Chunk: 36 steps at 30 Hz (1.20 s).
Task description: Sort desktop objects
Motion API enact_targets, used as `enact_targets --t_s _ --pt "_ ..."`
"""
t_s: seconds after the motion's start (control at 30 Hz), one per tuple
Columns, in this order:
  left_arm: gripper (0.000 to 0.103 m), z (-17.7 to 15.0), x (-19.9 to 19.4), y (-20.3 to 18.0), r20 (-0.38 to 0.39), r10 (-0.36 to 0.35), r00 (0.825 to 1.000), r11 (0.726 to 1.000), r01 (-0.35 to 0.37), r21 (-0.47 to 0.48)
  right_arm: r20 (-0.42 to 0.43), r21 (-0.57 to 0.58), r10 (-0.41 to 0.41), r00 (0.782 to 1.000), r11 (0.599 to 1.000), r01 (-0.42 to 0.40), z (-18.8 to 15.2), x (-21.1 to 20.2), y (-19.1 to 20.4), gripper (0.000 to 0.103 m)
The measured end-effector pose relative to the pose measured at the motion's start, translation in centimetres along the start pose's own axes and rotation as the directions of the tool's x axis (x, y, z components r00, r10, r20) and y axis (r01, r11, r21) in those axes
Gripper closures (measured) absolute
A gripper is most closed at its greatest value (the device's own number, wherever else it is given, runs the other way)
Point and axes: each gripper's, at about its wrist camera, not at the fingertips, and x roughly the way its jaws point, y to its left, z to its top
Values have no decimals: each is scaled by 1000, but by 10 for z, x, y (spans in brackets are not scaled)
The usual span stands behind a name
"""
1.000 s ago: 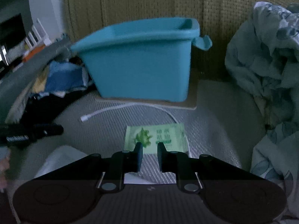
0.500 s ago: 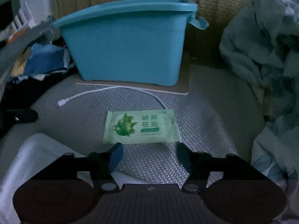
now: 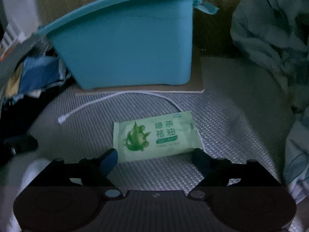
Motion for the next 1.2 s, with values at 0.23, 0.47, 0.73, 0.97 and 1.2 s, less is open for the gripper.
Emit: enact_targets --t_s 0.23,0.47,0.73,0.97,1.2 --pt "70 0 0 -1 -2 -2 1000 1000 2 0 0 51 -19 1000 999 19 9 11 0 9" --pt "67 0 0 -1 -1 -5 1000 1000 5 1 -24 22 -98 995 995 99 15 23 14 5" --pt "67 1 1 0 -1 -6 1000 1000 6 2 11 86 -136 991 987 135 19 28 14 10" --pt "67 2 1 0 -2 -8 1000 1000 8 6 45 61 -128 991 990 125 18 22 14 46" --pt "67 2 1 0 -2 -7 1000 1000 7 6 78 105 -93 993 991 84 16 17 2 74"
